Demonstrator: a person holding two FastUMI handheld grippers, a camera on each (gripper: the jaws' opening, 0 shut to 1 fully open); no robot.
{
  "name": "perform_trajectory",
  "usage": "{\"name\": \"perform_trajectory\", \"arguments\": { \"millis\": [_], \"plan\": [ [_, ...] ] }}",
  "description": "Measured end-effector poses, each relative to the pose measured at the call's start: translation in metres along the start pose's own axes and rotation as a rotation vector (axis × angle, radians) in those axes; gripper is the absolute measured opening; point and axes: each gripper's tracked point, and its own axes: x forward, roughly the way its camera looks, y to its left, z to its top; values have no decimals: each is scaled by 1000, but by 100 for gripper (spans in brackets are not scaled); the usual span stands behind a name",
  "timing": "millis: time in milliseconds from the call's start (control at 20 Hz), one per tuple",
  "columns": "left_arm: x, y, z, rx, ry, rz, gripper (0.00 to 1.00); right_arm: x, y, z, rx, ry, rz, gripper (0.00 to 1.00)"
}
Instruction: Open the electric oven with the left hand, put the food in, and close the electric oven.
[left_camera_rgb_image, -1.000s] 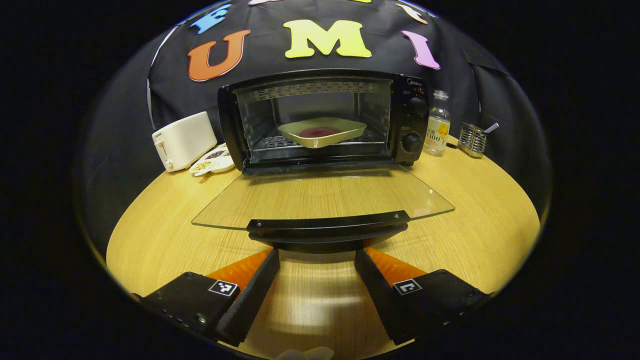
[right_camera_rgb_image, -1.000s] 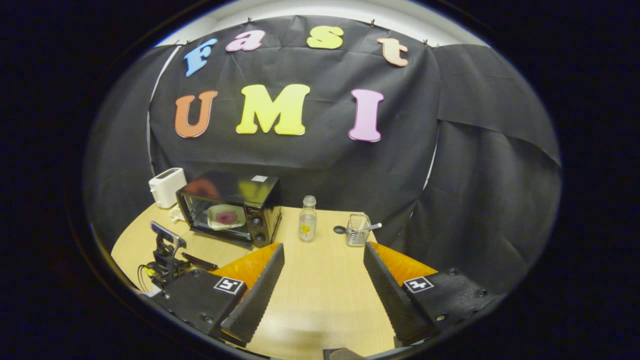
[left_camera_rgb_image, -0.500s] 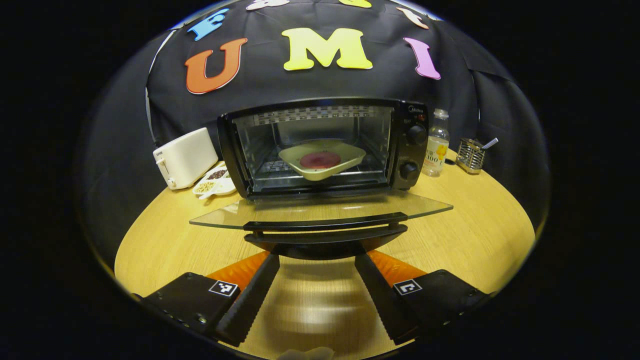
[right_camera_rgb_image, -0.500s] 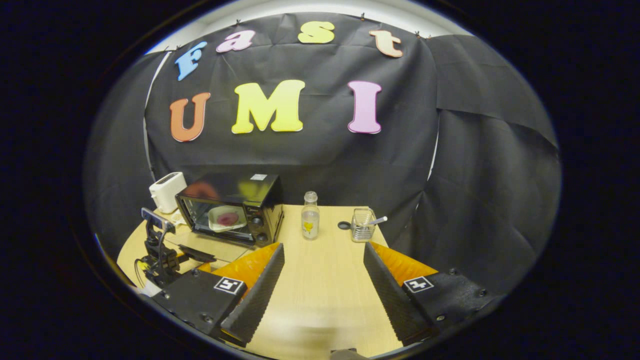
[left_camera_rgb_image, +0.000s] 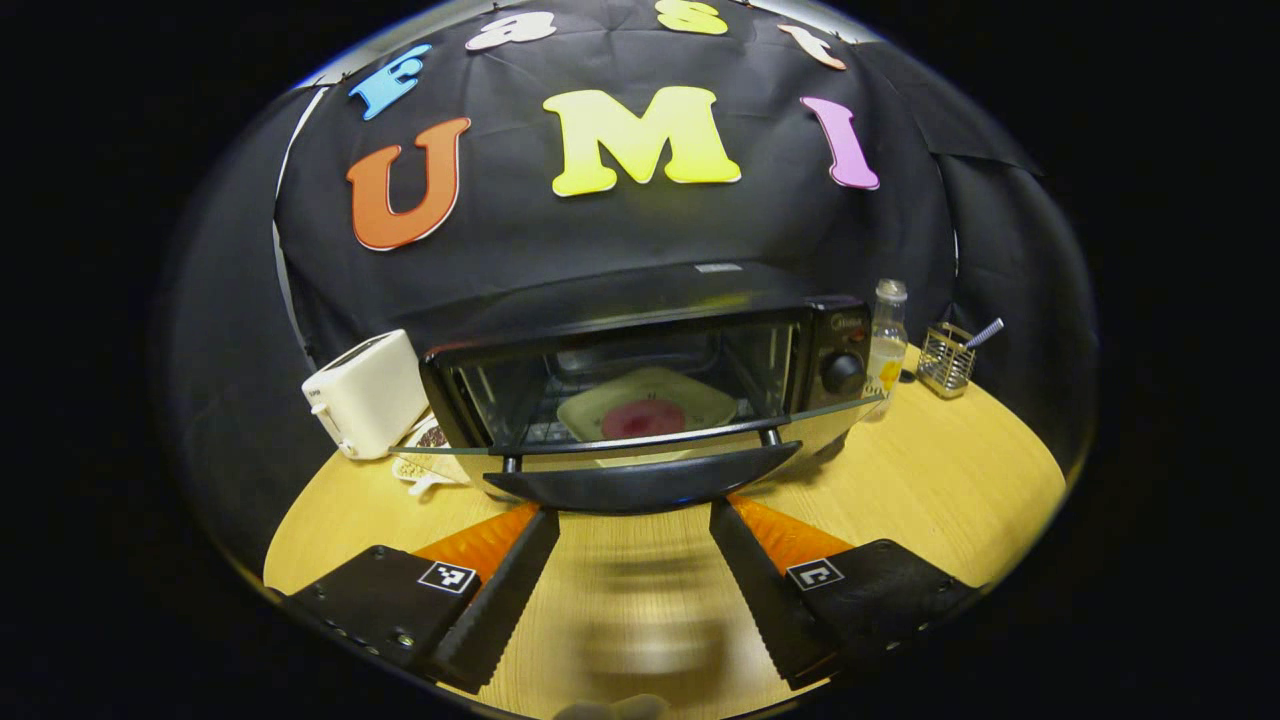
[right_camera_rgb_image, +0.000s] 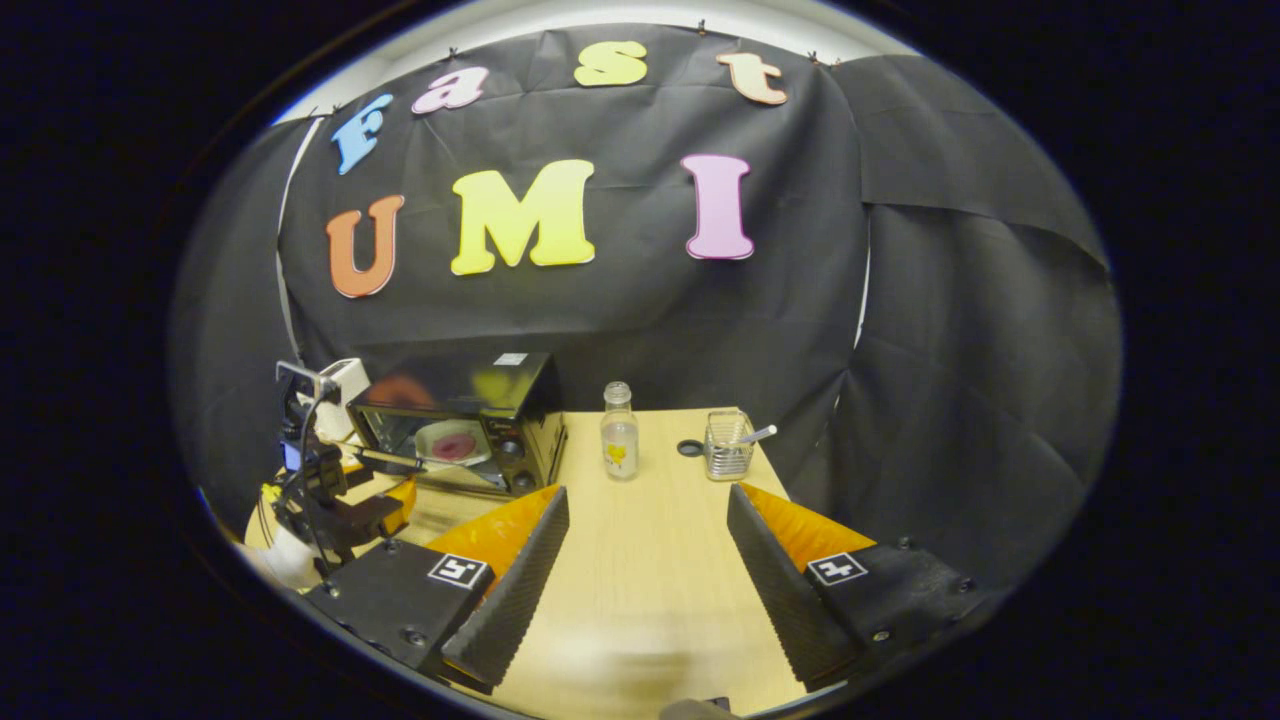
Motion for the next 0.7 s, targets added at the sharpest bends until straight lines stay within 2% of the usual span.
{"name": "perform_trajectory", "arguments": {
  "millis": [450, 700],
  "plan": [
    [-7, -8, 6, 4, -10, -23, 96, -9, 5, 3, -7, -3, -10, 96],
    [-52, -6, 30, -15, -80, -57, 97, -29, 20, 16, -26, -50, -14, 96]
  ]
}}
